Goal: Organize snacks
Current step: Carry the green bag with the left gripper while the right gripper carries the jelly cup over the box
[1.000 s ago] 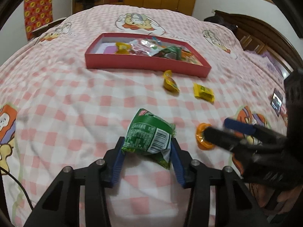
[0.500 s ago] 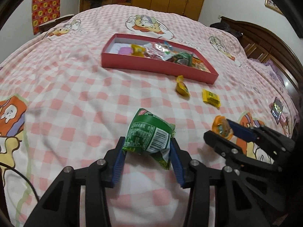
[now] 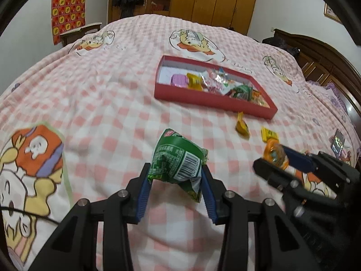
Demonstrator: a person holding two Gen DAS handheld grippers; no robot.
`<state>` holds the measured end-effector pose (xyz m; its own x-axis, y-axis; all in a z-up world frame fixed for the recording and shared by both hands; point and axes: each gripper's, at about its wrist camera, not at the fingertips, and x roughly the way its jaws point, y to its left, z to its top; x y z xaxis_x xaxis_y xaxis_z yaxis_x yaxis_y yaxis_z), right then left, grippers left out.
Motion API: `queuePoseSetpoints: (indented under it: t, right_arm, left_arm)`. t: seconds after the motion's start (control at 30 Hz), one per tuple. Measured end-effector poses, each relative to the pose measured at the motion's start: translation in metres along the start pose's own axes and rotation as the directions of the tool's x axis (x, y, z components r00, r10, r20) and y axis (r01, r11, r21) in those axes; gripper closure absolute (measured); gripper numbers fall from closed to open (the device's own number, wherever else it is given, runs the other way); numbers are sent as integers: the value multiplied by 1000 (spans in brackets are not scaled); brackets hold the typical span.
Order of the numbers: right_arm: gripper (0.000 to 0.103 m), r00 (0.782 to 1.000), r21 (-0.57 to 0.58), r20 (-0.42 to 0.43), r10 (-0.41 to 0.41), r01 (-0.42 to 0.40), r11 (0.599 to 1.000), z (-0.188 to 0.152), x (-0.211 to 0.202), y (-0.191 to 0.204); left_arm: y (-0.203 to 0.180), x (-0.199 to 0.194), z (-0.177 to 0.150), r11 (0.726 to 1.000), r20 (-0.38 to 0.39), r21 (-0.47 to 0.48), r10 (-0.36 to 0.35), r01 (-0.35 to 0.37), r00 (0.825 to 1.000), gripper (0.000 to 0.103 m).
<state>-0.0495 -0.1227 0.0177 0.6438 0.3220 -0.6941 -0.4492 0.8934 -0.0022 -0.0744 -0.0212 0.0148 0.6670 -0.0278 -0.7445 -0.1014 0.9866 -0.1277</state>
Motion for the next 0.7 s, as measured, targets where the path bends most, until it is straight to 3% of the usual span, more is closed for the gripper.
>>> queuePoseSetpoints:
  t: [0.27,0.4,0.7]
  right_arm:
    - [63,995,146,91,28,-41,988,39,5,-52]
    - [63,990,226,142,-24,-9,974,64,11,-78]
    - [63,988,407,156,-2,-62,911,141,48,-115]
  left_arm:
    - [-3,3,41,1000,75,28,6,-9,997,60]
    - [-7,16,66,999,103,46,1,-6,995,61]
    - [-4,56,129,1000,149,10,-7,6,989,62]
